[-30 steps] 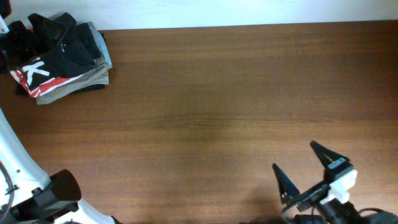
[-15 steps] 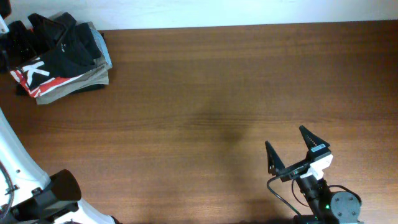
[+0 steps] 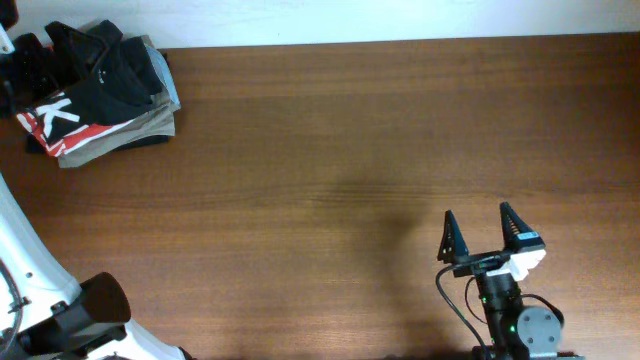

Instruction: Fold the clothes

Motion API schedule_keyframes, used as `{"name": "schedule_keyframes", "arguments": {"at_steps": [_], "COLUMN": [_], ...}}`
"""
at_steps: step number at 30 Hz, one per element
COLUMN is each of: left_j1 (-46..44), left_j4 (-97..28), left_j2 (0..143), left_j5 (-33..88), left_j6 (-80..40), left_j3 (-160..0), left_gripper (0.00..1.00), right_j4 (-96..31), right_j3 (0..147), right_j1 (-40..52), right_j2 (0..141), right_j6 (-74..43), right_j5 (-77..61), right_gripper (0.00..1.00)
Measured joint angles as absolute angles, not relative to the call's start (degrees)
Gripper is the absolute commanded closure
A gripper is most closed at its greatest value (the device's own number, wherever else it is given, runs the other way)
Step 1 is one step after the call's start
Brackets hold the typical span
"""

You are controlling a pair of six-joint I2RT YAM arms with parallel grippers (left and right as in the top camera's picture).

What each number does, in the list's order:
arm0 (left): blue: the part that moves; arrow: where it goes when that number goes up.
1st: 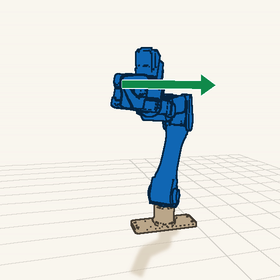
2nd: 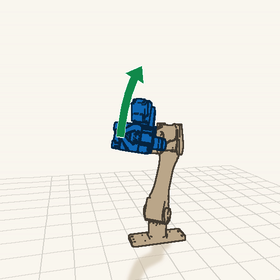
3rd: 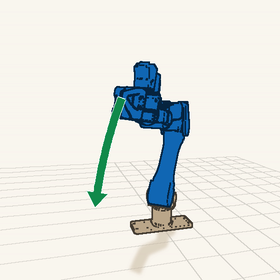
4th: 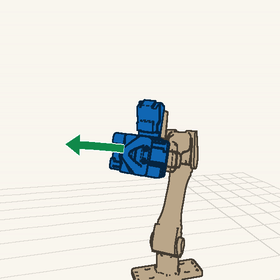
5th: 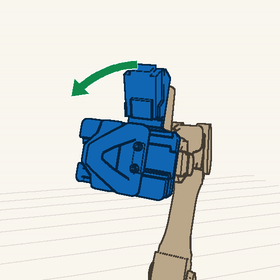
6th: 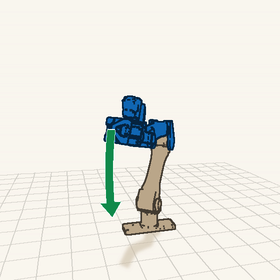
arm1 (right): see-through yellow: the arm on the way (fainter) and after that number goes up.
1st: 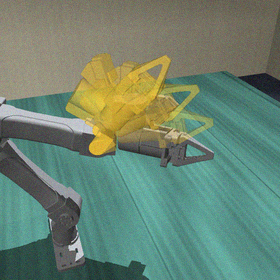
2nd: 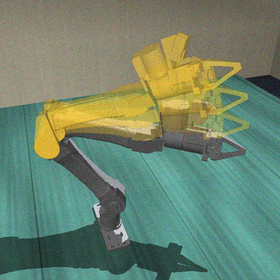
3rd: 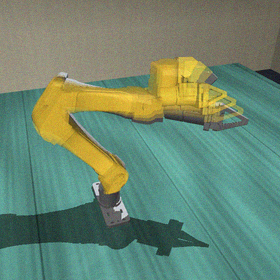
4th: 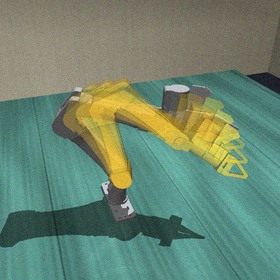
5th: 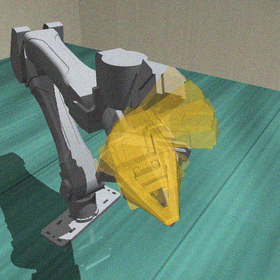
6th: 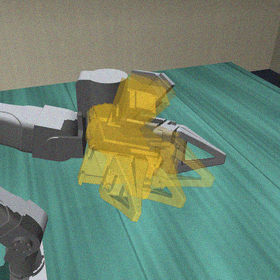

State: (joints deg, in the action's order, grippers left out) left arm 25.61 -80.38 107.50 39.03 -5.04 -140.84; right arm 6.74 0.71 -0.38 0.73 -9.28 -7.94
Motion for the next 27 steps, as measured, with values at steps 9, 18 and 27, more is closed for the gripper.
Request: {"name": "schedule_keyframes", "arguments": {"at_steps": [9,18,27], "left_j1": [25.6,25.6,25.6], "left_j4": [-80.4,-80.4,-80.4], "left_j2": [107.5,107.5,107.5], "left_j5": [39.0,39.0,39.0], "left_j6": [-5.0,-5.0,-5.0], "left_j3": [-140.8,-140.8,-140.8], "left_gripper": [0.01,0.01,0.01], "right_j4": [-3.5,-3.5,-3.5], "right_j3": [0.6,0.6,0.6], "right_j1": [-0.4,-0.4,-0.4], "right_j2": [0.7,0.7,0.7], "right_j6": [-9.3,-9.3,-9.3], "right_j5": [-6.7,-6.6,-6.6], "right_gripper": [0.01,0.01,0.01]}}
